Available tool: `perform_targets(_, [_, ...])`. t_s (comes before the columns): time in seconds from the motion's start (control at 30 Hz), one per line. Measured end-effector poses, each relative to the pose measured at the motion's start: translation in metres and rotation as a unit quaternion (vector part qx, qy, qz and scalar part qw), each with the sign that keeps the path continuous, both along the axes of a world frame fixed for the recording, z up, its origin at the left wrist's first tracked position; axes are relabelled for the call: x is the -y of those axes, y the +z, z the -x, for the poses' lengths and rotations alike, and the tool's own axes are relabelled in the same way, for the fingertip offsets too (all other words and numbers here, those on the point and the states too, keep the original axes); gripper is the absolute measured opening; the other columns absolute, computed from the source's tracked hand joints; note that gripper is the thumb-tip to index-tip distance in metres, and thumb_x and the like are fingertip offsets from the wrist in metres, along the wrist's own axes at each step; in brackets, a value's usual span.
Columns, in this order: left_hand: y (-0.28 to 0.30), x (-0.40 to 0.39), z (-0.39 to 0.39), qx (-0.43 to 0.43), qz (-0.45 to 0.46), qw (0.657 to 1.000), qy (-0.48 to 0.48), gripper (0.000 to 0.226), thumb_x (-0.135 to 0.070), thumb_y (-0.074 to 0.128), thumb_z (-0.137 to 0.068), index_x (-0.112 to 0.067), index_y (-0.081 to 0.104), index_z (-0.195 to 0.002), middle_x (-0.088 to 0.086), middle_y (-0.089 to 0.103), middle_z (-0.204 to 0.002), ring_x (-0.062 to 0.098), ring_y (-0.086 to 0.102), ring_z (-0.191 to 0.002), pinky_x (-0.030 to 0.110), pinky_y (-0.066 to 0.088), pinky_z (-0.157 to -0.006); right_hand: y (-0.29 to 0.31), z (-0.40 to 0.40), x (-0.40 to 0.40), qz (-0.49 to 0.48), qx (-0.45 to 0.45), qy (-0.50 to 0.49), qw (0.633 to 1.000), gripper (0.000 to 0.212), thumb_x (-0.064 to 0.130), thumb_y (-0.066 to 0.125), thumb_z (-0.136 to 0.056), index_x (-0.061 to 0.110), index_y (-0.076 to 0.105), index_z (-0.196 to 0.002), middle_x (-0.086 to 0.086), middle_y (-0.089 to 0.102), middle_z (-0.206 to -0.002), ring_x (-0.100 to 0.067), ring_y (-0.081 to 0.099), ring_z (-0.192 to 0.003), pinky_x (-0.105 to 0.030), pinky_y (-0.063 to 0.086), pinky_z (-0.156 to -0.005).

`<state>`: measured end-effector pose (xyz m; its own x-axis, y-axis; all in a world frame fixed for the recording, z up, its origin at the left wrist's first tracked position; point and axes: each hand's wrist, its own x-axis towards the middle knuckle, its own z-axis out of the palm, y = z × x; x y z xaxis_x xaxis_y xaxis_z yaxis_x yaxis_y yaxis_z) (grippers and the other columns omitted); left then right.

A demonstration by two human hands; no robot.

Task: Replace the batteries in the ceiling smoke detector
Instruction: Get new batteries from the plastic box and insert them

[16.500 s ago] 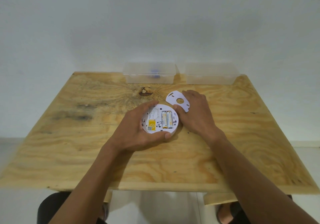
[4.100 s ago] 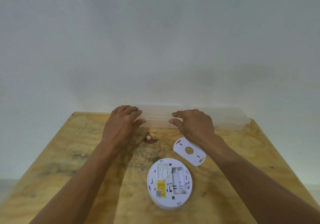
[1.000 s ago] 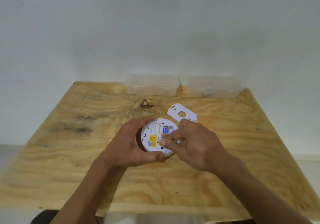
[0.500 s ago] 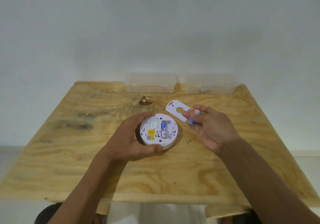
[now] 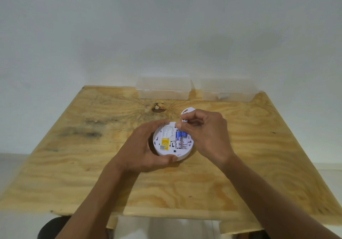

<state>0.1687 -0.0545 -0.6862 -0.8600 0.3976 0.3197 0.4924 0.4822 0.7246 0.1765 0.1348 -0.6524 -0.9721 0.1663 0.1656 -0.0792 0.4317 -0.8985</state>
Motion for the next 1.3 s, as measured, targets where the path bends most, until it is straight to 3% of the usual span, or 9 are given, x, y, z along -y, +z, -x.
perform_targets(0.2, [0.001,-0.001,-0.001,-0.005,0.002,1.000,0.006,0.080,-0.053,0.080,-0.056,-0.019,0.063,-0.126,-0.008,0.070,-0.114,-0.001,0.065,-0.103,0.024,0.053,-0.085,-0.004,0.005,-0.006,-0.085,0.032,0.002,0.996,0.021,0.034,0.085,-0.072,0.020,0.080,-0.087,0.003,0.075,-0.091,-0.001,0.066,-0.083,-0.002,0.041,-0.065])
perform_targets(0.33, [0.000,-0.001,-0.002,-0.004,0.008,1.000,0.021,0.083,-0.056,0.079,-0.054,-0.021,0.061,-0.128,-0.009,0.069,-0.117,0.007,0.066,-0.105,0.034,0.055,-0.089,-0.007,-0.001,-0.005,-0.092,0.008,0.009,0.996,0.015,0.036,0.083,-0.075,0.021,0.080,-0.078,0.005,0.076,-0.088,-0.008,0.063,-0.094,-0.015,0.041,-0.071])
perform_targets(0.43, [-0.002,-0.001,-0.002,0.005,0.014,0.999,0.033,0.089,-0.057,0.079,-0.053,-0.018,0.060,-0.131,-0.005,0.068,-0.121,0.013,0.067,-0.109,0.042,0.055,-0.091,-0.018,-0.006,-0.003,-0.176,-0.046,0.010,0.983,0.016,0.037,0.077,-0.081,0.021,0.080,-0.081,0.007,0.072,-0.090,-0.015,0.053,-0.103,-0.024,0.043,-0.078])
perform_targets(0.57, [-0.001,-0.003,-0.002,0.001,0.009,0.999,0.037,0.090,-0.057,0.077,-0.051,-0.015,0.061,-0.129,-0.003,0.068,-0.120,0.015,0.067,-0.108,0.043,0.056,-0.091,-0.036,-0.017,-0.003,-0.275,-0.136,-0.007,0.952,0.025,0.044,0.065,-0.088,0.023,0.080,-0.084,0.005,0.066,-0.092,-0.021,0.053,-0.100,-0.030,0.050,-0.065])
perform_targets(0.77, [-0.002,-0.001,-0.001,0.002,0.003,1.000,0.025,0.086,-0.055,0.079,-0.052,-0.019,0.062,-0.128,-0.009,0.067,-0.117,0.005,0.066,-0.107,0.033,0.056,-0.089,-0.038,-0.017,-0.007,-0.343,-0.162,0.004,0.925,0.028,0.047,0.058,-0.087,0.029,0.079,-0.085,0.003,0.067,-0.112,-0.027,0.054,-0.109,-0.045,0.052,-0.071])
perform_targets(0.87, [-0.002,-0.002,0.000,-0.003,-0.001,1.000,0.014,0.084,-0.052,0.079,-0.053,-0.017,0.062,-0.127,-0.011,0.067,-0.115,-0.003,0.063,-0.105,0.023,0.054,-0.086,-0.039,-0.019,-0.006,-0.312,-0.158,0.006,0.937,0.027,0.045,0.059,-0.087,0.028,0.079,-0.086,0.001,0.067,-0.114,-0.027,0.053,-0.110,-0.047,0.052,-0.074])
perform_targets(1.03, [-0.007,0.001,0.003,0.013,0.002,1.000,0.013,0.086,-0.050,0.083,-0.054,-0.016,0.060,-0.131,-0.004,0.068,-0.121,0.009,0.066,-0.109,0.035,0.056,-0.089,-0.037,-0.017,-0.006,-0.306,-0.144,0.006,0.941,0.025,0.046,0.062,-0.085,0.030,0.079,-0.079,0.003,0.065,-0.112,-0.026,0.051,-0.110,-0.047,0.051,-0.074])
perform_targets(1.13, [-0.004,0.000,0.002,0.005,0.007,1.000,0.012,0.085,-0.052,0.080,-0.054,-0.017,0.061,-0.129,-0.007,0.068,-0.120,0.001,0.065,-0.108,0.028,0.055,-0.089,-0.032,-0.015,-0.007,-0.286,-0.118,0.021,0.951,0.026,0.049,0.062,-0.083,0.031,0.079,-0.079,0.005,0.063,-0.112,-0.022,0.047,-0.111,-0.046,0.050,-0.079])
perform_targets(1.3, [-0.004,0.003,0.002,0.011,0.023,1.000,0.002,0.087,-0.054,0.081,-0.059,-0.017,0.057,-0.134,-0.005,0.066,-0.124,0.008,0.064,-0.112,0.037,0.054,-0.092,-0.017,0.006,-0.019,-0.114,-0.047,-0.025,0.992,0.012,0.036,0.069,-0.088,0.027,0.075,-0.090,0.004,0.064,-0.106,-0.014,0.057,-0.100,-0.029,0.046,-0.085])
